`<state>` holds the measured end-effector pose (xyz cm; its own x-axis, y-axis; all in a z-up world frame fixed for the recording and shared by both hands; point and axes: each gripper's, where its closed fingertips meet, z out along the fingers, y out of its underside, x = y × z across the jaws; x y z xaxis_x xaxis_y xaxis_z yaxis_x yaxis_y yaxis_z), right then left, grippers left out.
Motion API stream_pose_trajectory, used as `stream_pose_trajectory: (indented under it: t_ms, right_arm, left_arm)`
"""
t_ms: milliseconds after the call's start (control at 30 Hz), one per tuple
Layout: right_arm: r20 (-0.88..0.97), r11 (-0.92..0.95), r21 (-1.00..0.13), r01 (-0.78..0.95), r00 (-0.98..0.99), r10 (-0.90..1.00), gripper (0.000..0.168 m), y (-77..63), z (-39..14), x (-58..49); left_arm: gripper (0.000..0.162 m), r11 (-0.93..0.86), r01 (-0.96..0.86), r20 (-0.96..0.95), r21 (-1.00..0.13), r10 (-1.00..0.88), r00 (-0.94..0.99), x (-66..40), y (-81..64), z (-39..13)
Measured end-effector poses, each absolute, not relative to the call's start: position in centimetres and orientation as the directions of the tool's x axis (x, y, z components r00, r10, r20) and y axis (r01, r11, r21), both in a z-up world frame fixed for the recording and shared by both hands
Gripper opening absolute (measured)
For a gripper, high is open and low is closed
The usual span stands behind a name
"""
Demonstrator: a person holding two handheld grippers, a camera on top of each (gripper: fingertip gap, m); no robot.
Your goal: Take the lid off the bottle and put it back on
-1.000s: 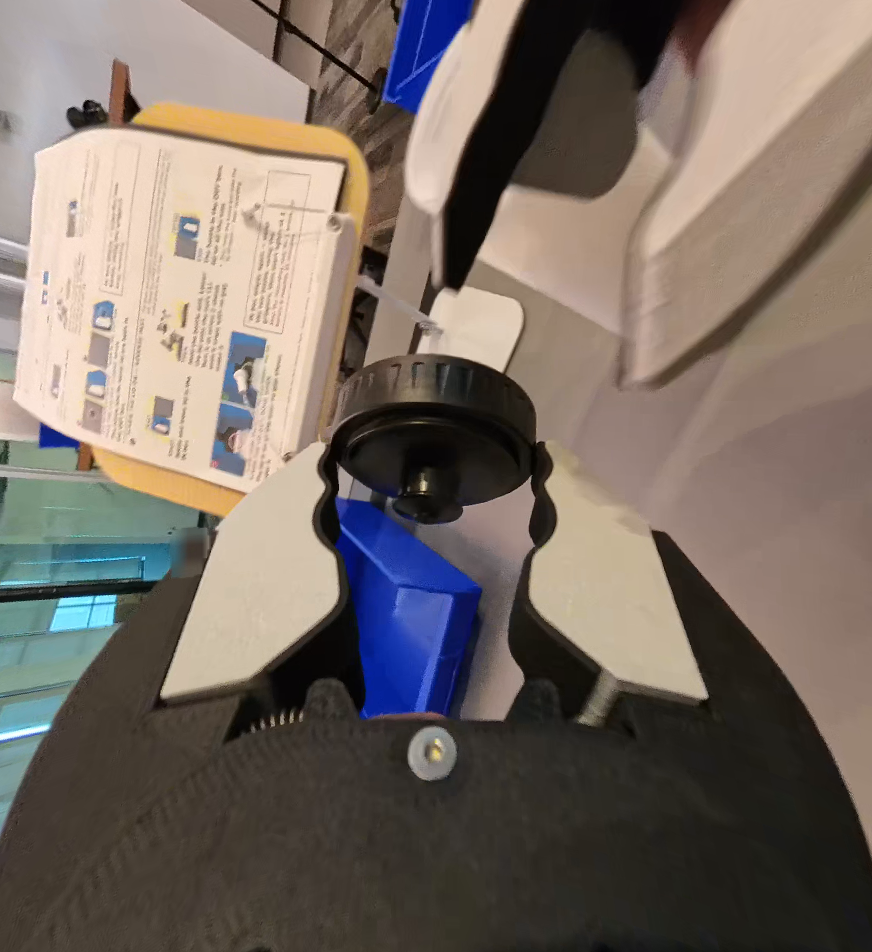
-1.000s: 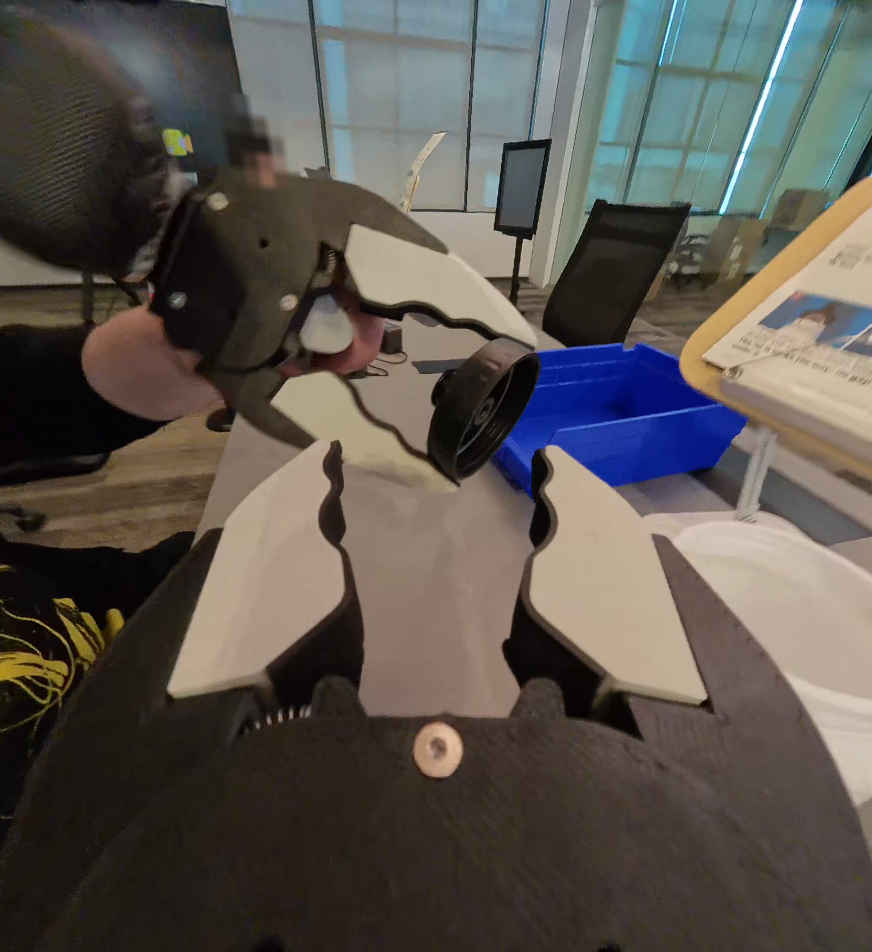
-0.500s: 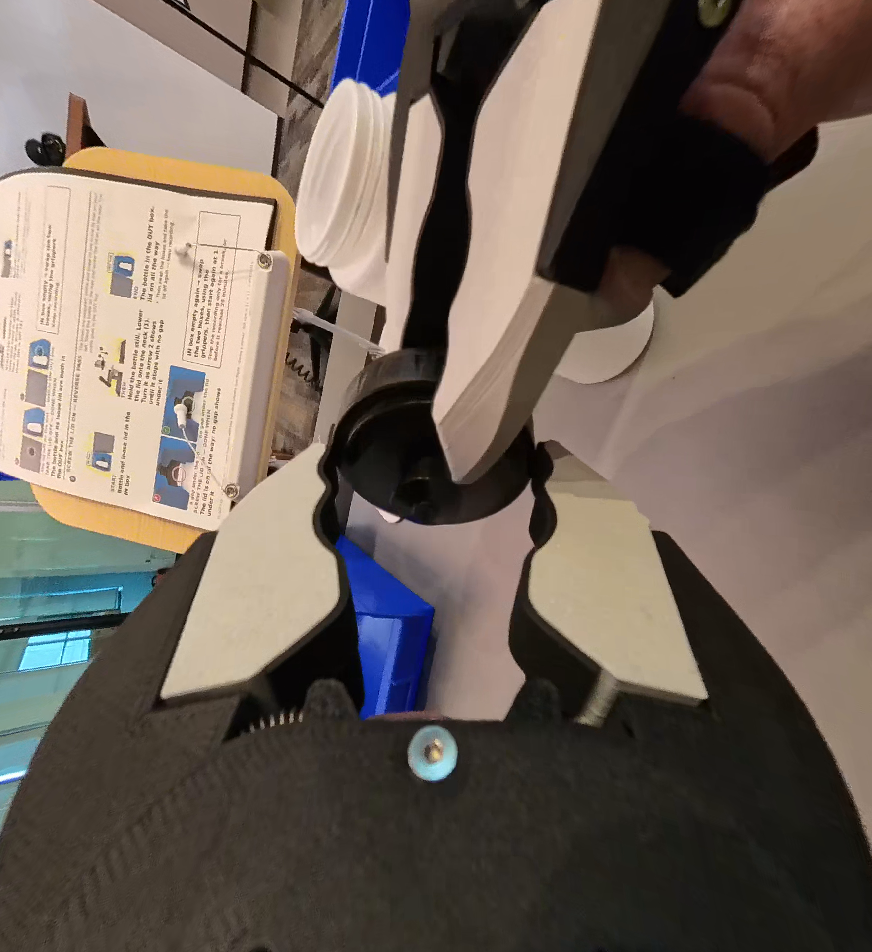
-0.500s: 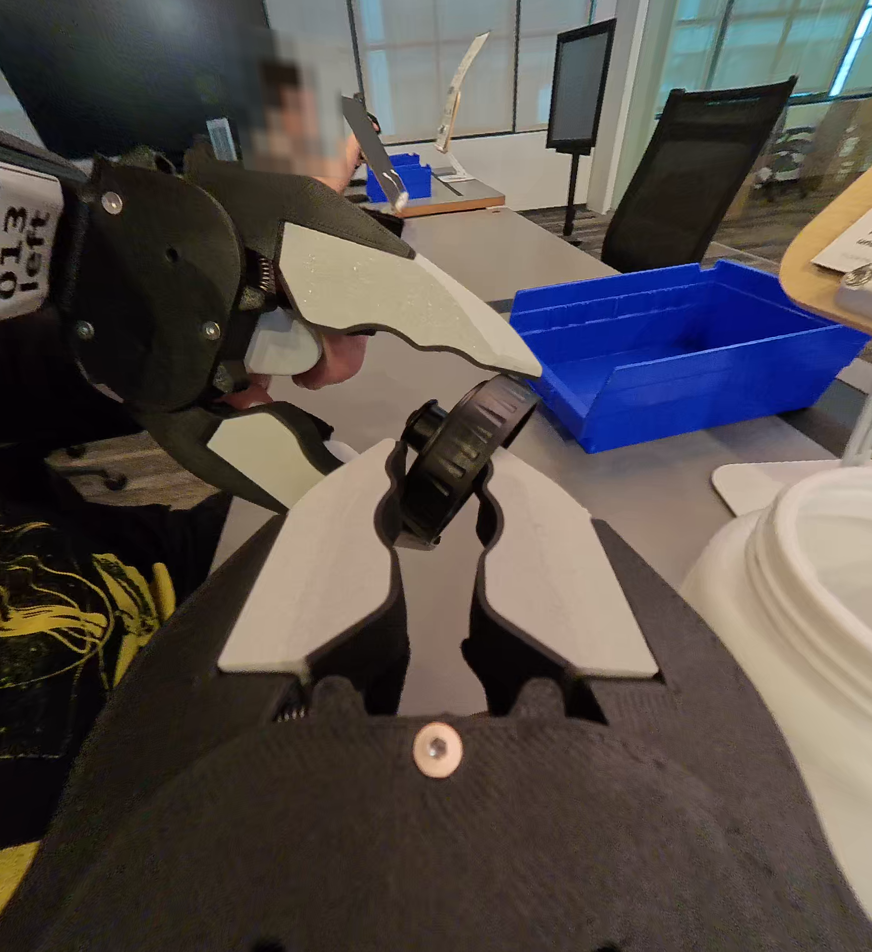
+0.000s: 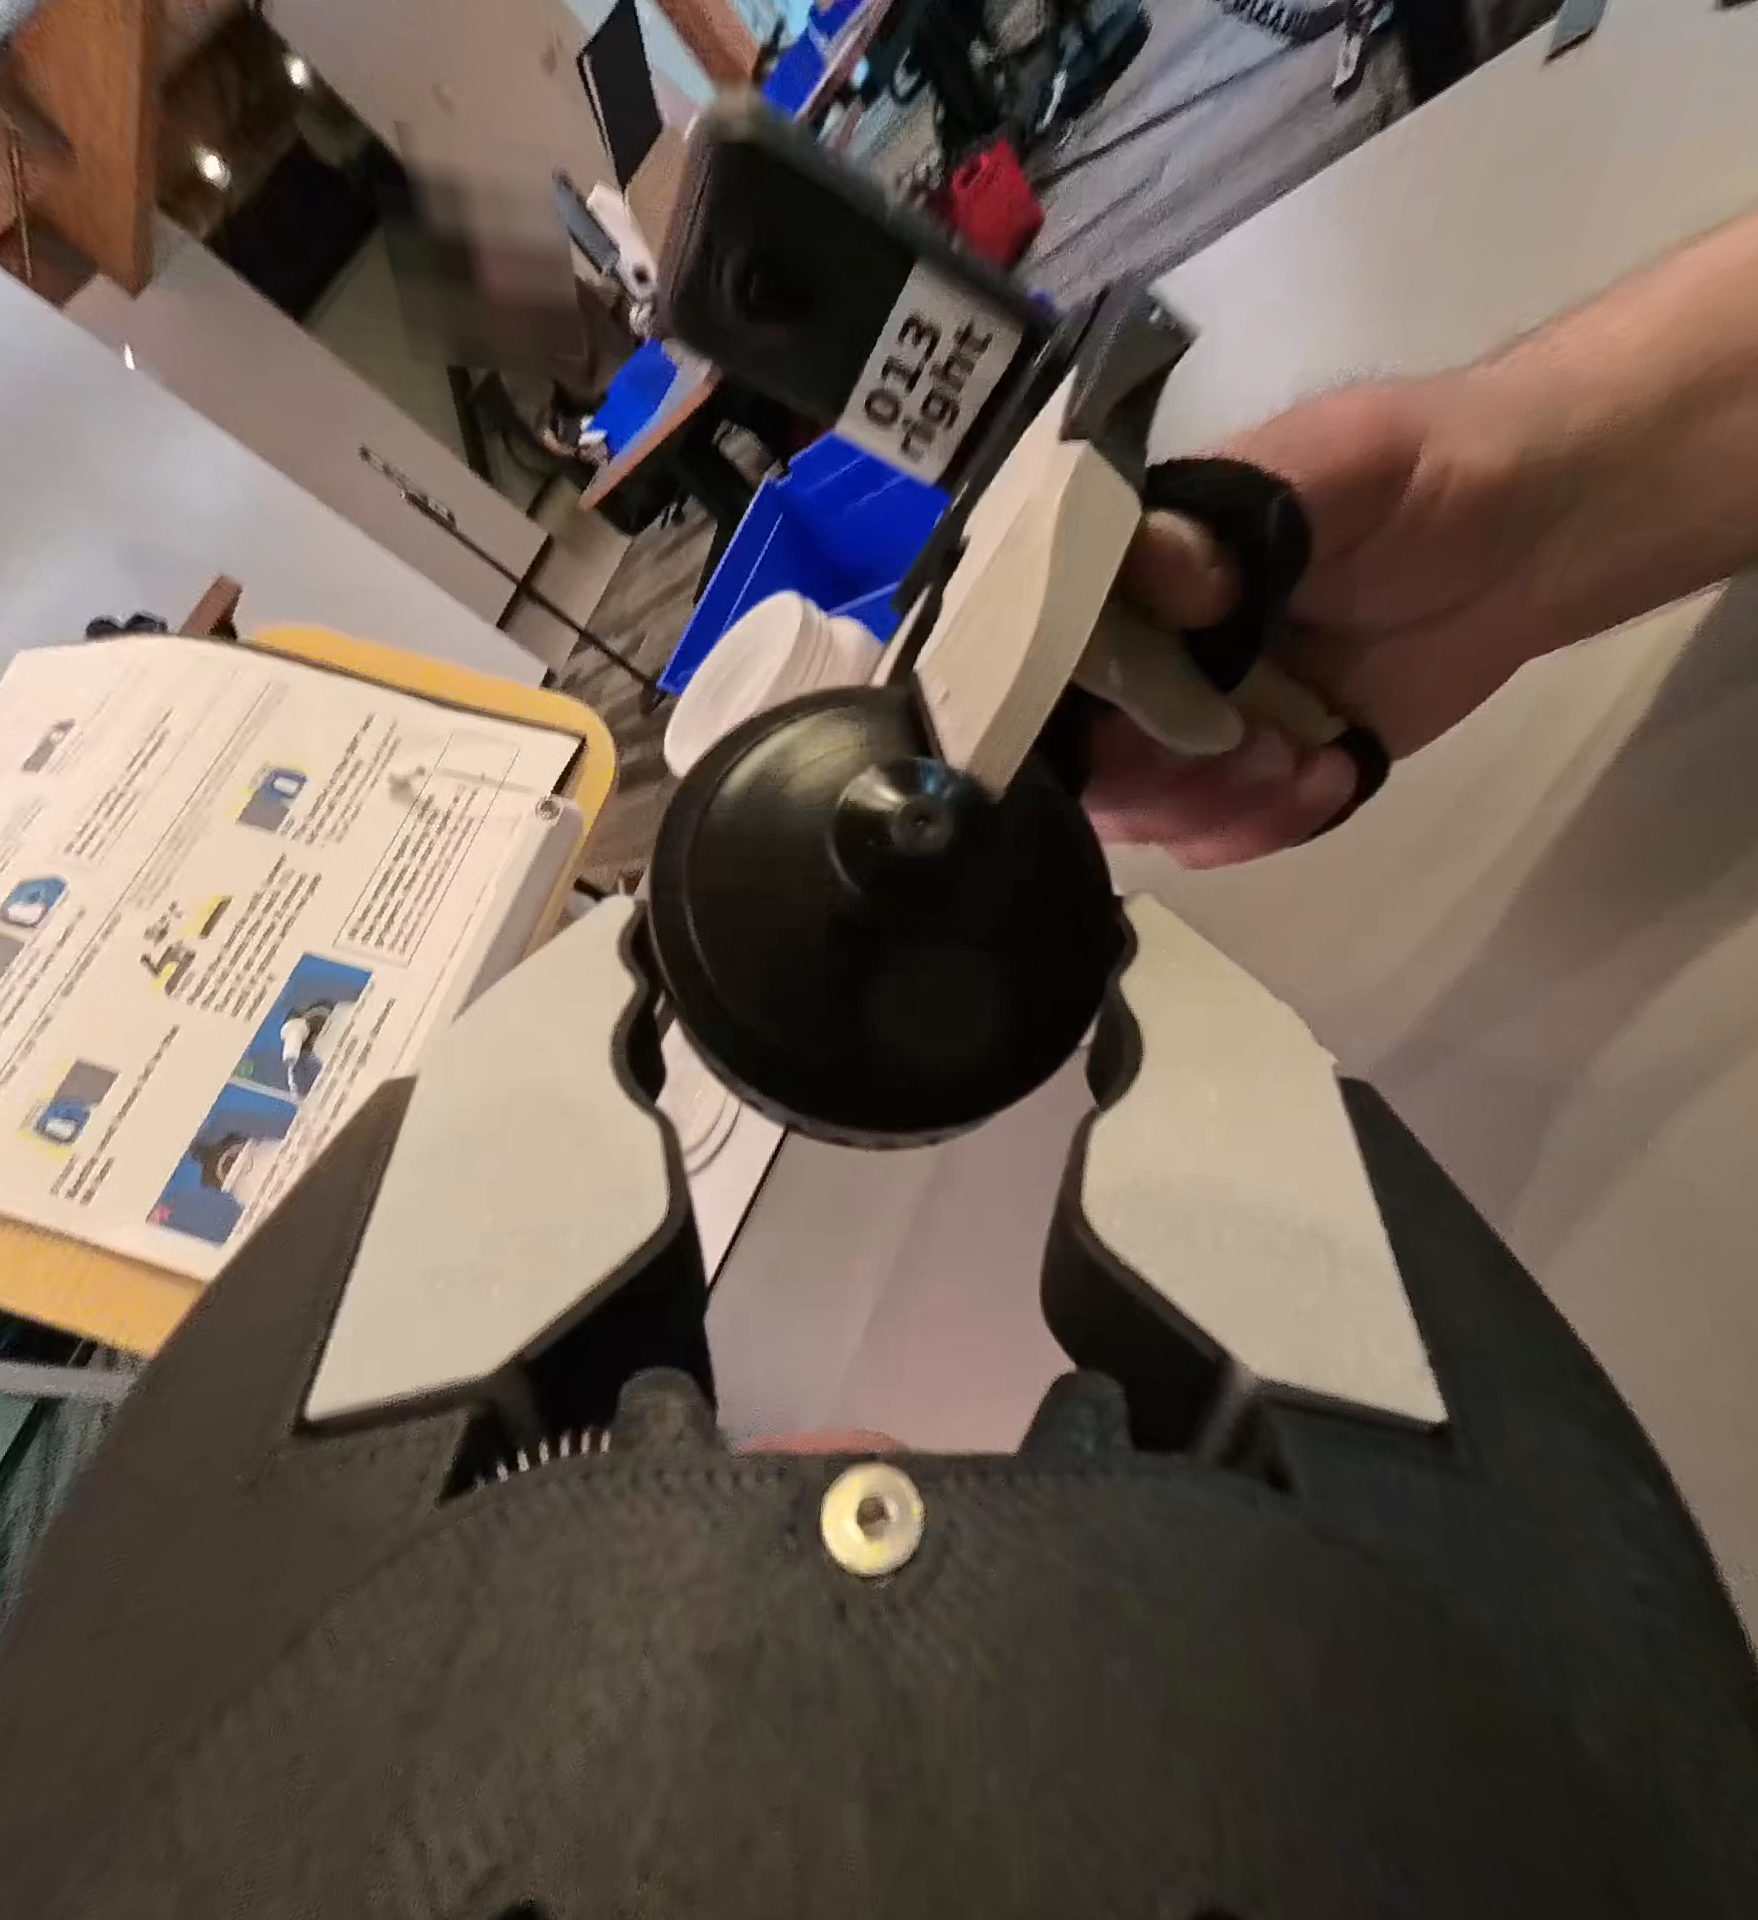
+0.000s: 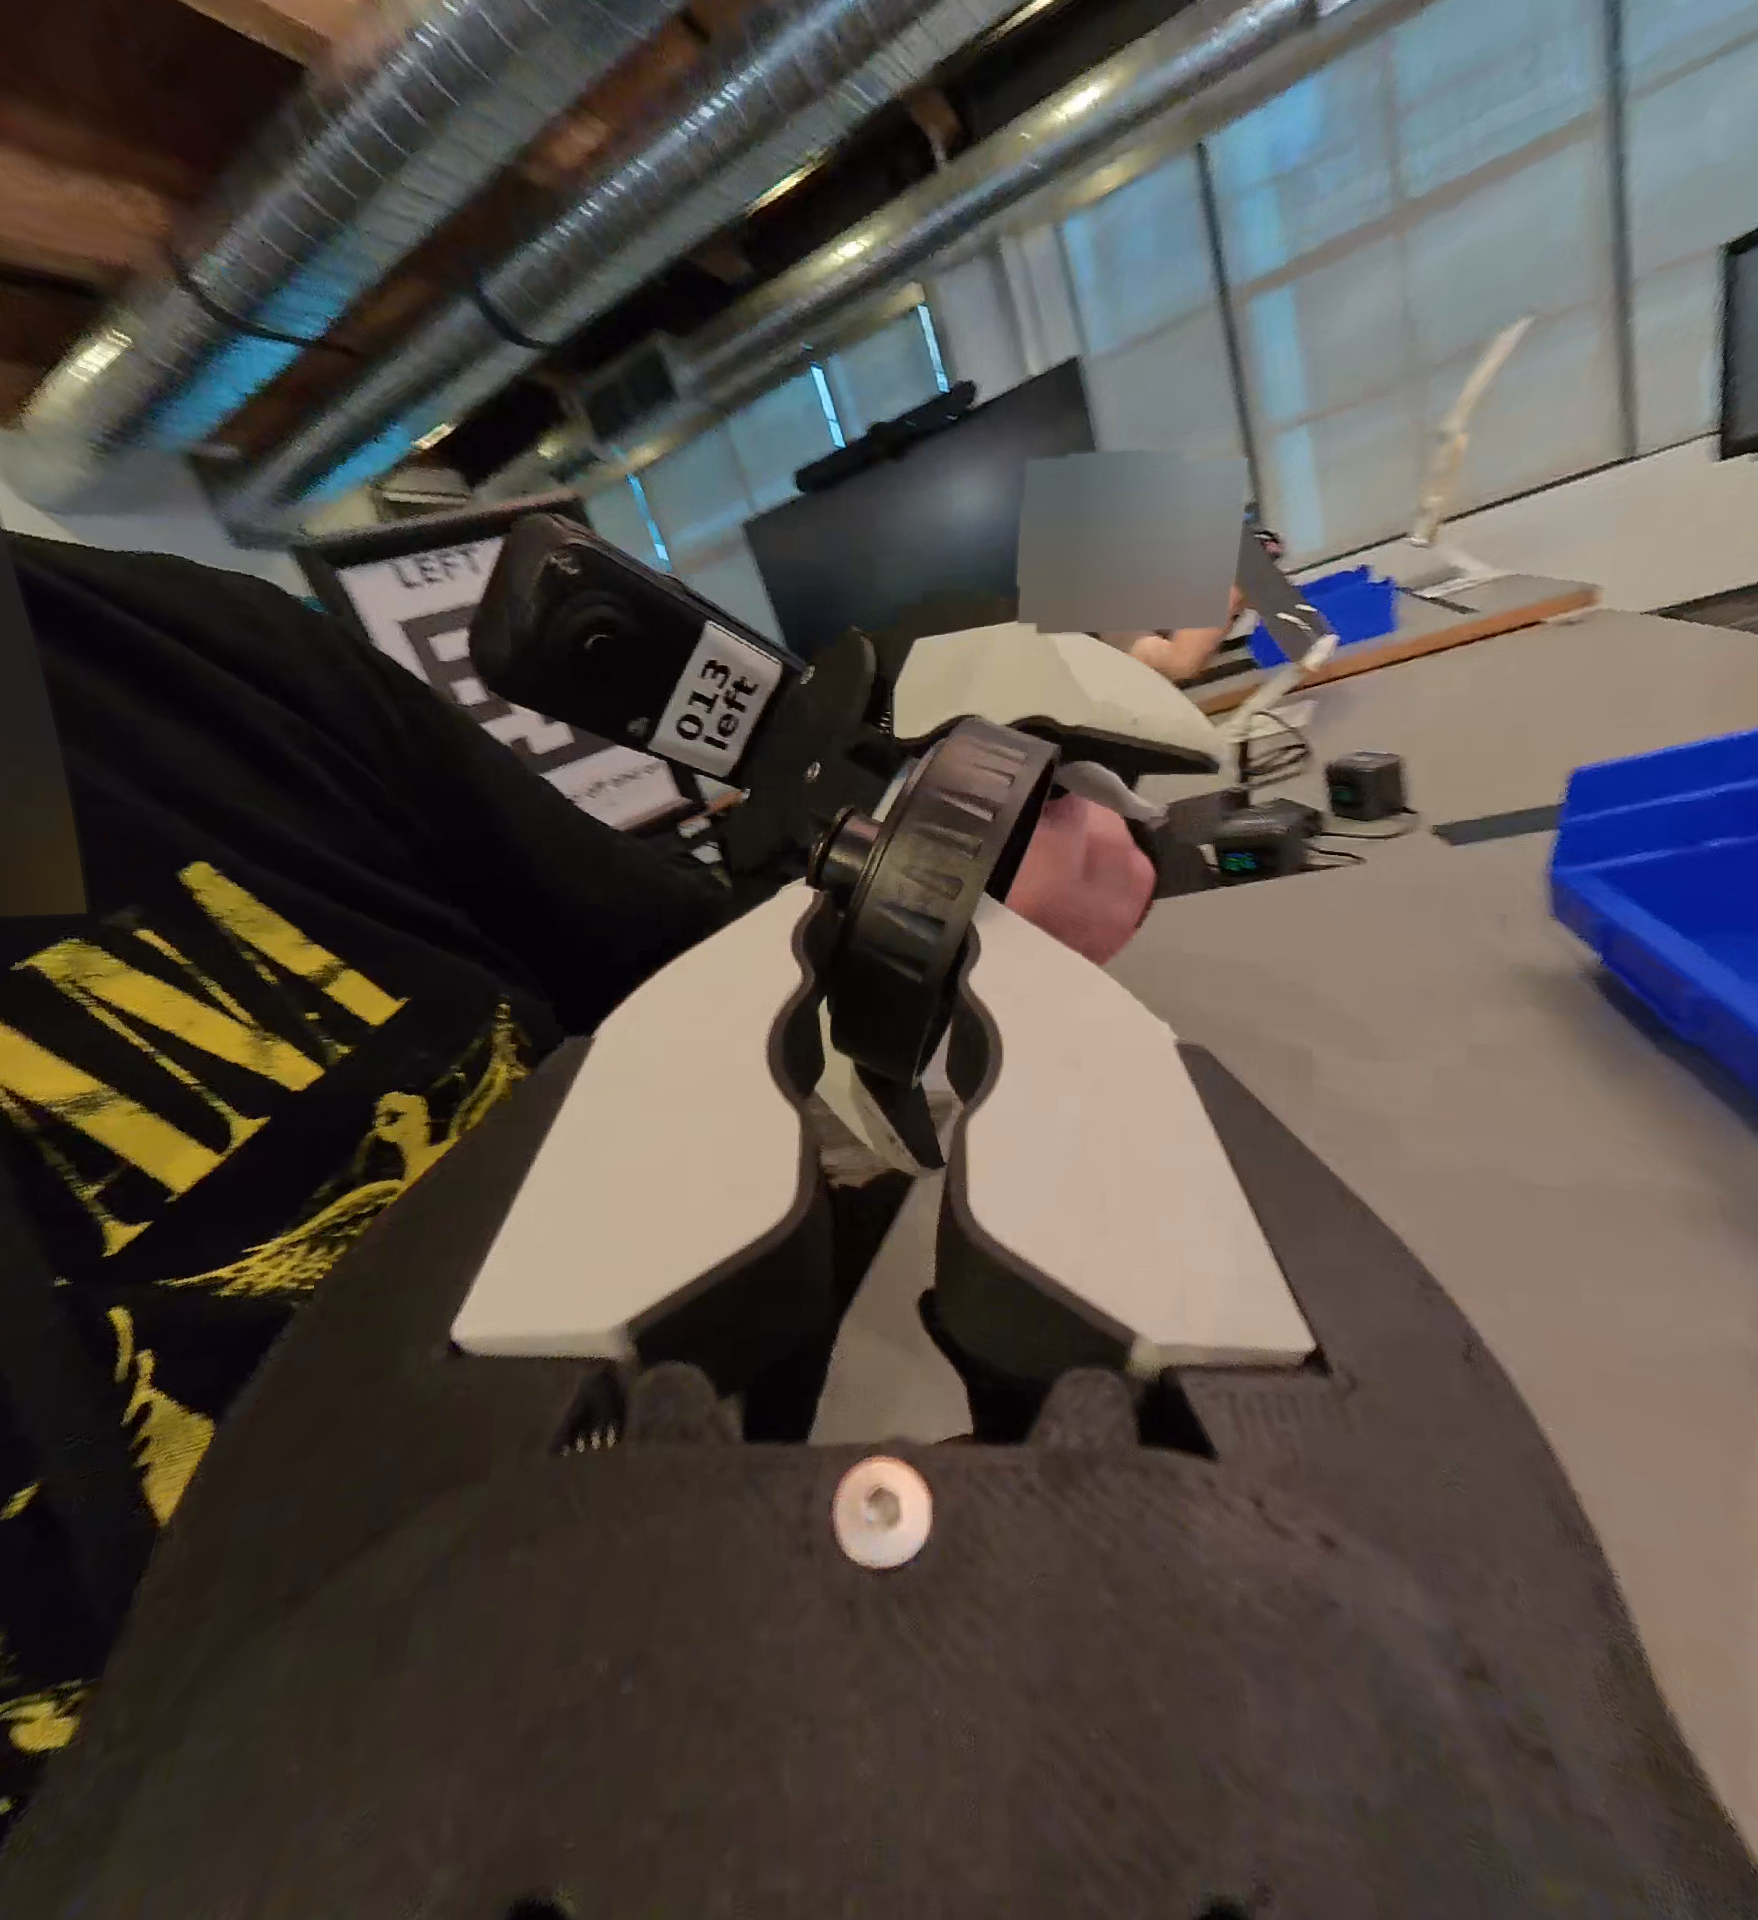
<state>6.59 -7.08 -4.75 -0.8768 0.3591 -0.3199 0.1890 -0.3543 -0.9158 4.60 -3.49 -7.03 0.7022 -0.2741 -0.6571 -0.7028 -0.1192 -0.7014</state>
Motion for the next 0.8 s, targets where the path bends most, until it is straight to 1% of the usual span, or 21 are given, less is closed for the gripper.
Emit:
stream_pose_trajectory:
  t_ms: [100,200,400,533,800]
  right_arm:
    - [-0.330,-0.391,-0.895,0.214,-0.908,0.259,0.018,-7.3,-4.2,7.4]
    - [-0.356,-0.422,-0.869,0.257,-0.919,0.172,0.018,-7.0,-3.8,7.9]
    - [-0.379,-0.460,-0.836,0.298,-0.921,0.094,0.017,-7.1,-3.3,8.4]
    - [-0.392,-0.457,-0.825,0.331,-0.919,0.041,0.018,-7.5,-3.1,8.8]
    - [-0.389,-0.453,-0.820,0.350,-0.921,-0.008,0.017,-7.7,-2.7,9.4]
  left_arm:
    - [0.082,-0.084,-0.699,-0.653,-0.710,-0.293,0.698,5.4,-3.4,-6.7]
    - [0.078,-0.044,-0.706,-0.667,-0.707,-0.289,0.687,6.0,-3.6,-6.1]
    - [0.081,0.013,-0.766,-0.749,-0.643,-0.222,0.624,6.6,-3.8,-5.0]
    - [0.082,0.039,-0.817,-0.805,-0.575,-0.207,0.556,7.4,-3.9,-4.5]
    - [0.082,0.053,-0.820,-0.807,-0.571,-0.222,0.547,8.1,-4.2,-4.1]
